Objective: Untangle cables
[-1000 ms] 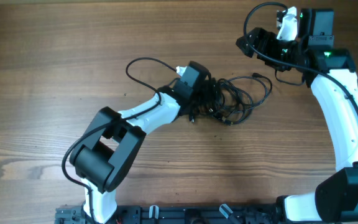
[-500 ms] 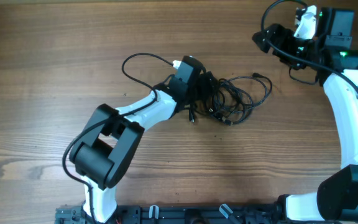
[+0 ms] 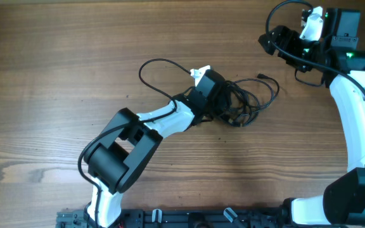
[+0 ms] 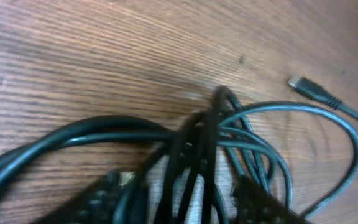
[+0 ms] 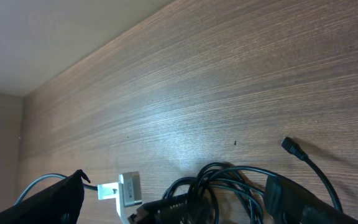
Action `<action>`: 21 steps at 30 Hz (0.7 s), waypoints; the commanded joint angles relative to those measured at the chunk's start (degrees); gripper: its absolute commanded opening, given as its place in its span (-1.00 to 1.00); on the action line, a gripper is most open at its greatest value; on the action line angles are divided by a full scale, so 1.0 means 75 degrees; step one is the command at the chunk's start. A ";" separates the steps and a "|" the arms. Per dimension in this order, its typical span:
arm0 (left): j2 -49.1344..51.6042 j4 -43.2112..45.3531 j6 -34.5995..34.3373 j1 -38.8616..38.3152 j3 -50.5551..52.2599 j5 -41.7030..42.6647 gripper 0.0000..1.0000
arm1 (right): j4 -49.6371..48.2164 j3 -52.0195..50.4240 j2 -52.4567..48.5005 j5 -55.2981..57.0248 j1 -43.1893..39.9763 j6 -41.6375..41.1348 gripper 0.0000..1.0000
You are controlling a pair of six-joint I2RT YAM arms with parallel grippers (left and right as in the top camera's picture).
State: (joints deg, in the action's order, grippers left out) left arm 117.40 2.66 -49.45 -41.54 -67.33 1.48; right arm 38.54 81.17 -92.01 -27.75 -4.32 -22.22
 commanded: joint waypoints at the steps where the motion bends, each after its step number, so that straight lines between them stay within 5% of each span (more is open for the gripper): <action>1: 0.0274 -0.0044 0.0140 0.0012 0.0076 -0.0300 -0.54 | 0.0015 0.0175 0.0067 0.0152 0.0023 0.0146 0.89; 9: -0.1139 -0.0568 0.0810 0.0627 0.0076 -0.0064 -0.92 | -0.0070 0.0178 0.0067 -0.0574 0.0396 0.0810 0.87; 21: -0.3946 -0.1982 0.1766 0.2658 0.0076 0.4421 -0.92 | -0.0542 0.0178 0.0067 -0.2401 0.1550 0.3684 0.38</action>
State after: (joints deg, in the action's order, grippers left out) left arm 90.80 -10.50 -38.72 -24.45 -66.74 19.84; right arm 35.07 81.17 -92.01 -41.15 5.56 -1.23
